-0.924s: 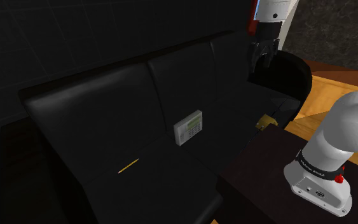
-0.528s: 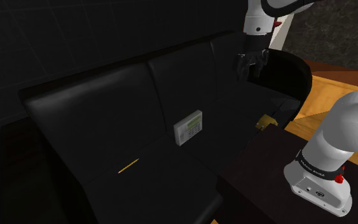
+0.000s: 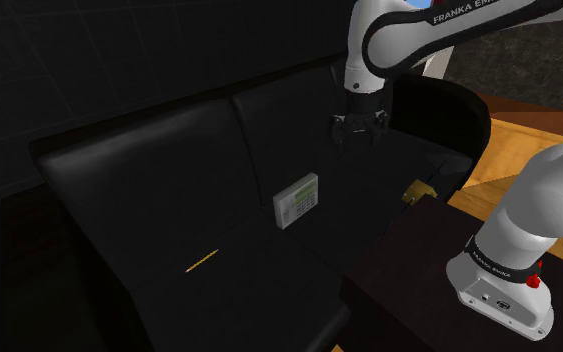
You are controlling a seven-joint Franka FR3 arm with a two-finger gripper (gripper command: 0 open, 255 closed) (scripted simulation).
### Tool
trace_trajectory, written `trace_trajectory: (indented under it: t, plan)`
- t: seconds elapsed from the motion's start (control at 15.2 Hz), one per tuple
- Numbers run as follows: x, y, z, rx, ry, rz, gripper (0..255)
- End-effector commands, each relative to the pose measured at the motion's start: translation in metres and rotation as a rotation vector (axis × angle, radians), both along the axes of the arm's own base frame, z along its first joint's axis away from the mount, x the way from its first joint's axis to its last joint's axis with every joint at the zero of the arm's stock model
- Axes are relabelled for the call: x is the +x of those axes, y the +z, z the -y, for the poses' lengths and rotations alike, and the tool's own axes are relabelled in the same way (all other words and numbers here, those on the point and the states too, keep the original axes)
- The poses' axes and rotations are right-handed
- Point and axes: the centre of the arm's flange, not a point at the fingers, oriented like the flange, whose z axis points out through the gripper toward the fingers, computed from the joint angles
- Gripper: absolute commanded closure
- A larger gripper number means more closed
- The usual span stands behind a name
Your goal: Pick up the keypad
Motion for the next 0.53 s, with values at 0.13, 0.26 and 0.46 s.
trace_trajectory:
  t: [0.13, 0.26, 0.46]
  plan:
    - [0.027, -0.039, -0.024, -0.014, -0.146, -0.002, 0]
    - [0.043, -0.058, -0.034, -0.022, -0.216, -0.004, 0]
    - [0.067, -0.087, -0.046, -0.033, -0.322, -0.008, 0]
